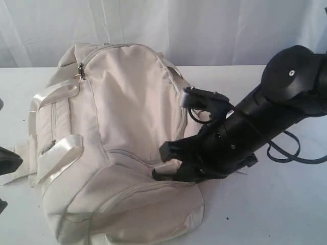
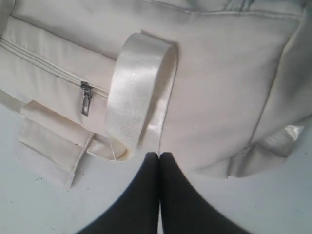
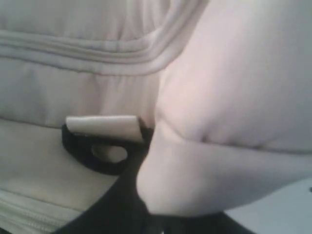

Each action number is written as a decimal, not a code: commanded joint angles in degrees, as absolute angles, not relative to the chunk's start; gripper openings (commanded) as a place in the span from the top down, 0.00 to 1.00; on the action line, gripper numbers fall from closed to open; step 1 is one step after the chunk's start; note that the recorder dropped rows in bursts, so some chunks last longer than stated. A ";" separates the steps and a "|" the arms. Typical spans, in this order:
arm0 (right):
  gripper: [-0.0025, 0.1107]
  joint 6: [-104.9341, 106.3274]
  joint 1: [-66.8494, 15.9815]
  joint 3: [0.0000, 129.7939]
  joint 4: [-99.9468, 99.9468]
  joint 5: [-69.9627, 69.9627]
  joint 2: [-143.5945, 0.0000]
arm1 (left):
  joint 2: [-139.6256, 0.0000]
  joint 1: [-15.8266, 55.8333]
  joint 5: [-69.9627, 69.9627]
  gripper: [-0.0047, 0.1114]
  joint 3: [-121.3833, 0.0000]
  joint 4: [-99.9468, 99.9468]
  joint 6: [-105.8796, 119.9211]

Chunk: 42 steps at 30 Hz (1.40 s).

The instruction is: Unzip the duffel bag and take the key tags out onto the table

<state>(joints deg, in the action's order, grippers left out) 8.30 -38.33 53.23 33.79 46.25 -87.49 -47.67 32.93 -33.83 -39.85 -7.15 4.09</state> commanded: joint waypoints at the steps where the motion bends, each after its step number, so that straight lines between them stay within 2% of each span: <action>1: 0.98 0.68 -38.18 52.75 4.98 54.57 -87.50 | -47.28 33.35 -33.87 0.96 -39.54 -6.45 4.29; 7: 0.98 -28.31 -38.18 52.75 -38.78 61.27 -87.50 | -47.28 33.35 -34.07 0.96 -39.54 -6.46 3.54; 9: 0.98 -35.14 -38.18 52.75 -47.76 63.98 -87.50 | -47.49 33.35 -34.07 0.96 -39.54 -7.65 1.95; 14: 0.98 -38.84 -38.18 52.75 -48.15 60.48 -87.50 | -50.02 33.35 -34.33 0.96 -39.54 -19.27 -11.24; 20: 0.95 -38.72 -38.18 52.75 -44.93 54.91 -87.50 | -57.05 33.10 -37.32 0.96 -42.83 -20.30 -11.92; 25: 0.76 -38.72 -38.18 52.75 -44.82 54.78 -87.50 | -64.52 25.78 -37.32 0.96 -48.65 -15.07 -7.15; 30: 0.56 -38.83 -38.18 53.01 -44.58 55.15 -86.48 | -71.44 11.14 -40.96 0.96 -53.56 28.56 28.16; 32: 0.50 -38.83 -38.18 53.51 -44.12 55.31 -85.26 | -72.77 6.95 -41.84 0.96 -53.82 38.23 38.04; 35: 0.43 -38.83 -38.18 54.14 -43.32 55.98 -81.86 | -73.39 4.69 -41.27 0.96 -53.82 39.64 40.13; 38: 0.42 -38.83 -38.18 54.26 -42.12 54.91 -78.00 | -73.98 4.69 -37.86 0.88 -53.71 39.37 40.13; 42: 0.42 -38.83 -38.18 54.26 -40.69 53.55 -73.90 | -77.55 4.69 -36.46 0.60 -53.71 39.49 40.55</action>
<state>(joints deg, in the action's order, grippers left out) -38.29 -38.36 54.12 -41.81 54.35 -76.23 -75.26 4.88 -36.66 -53.64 38.01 39.77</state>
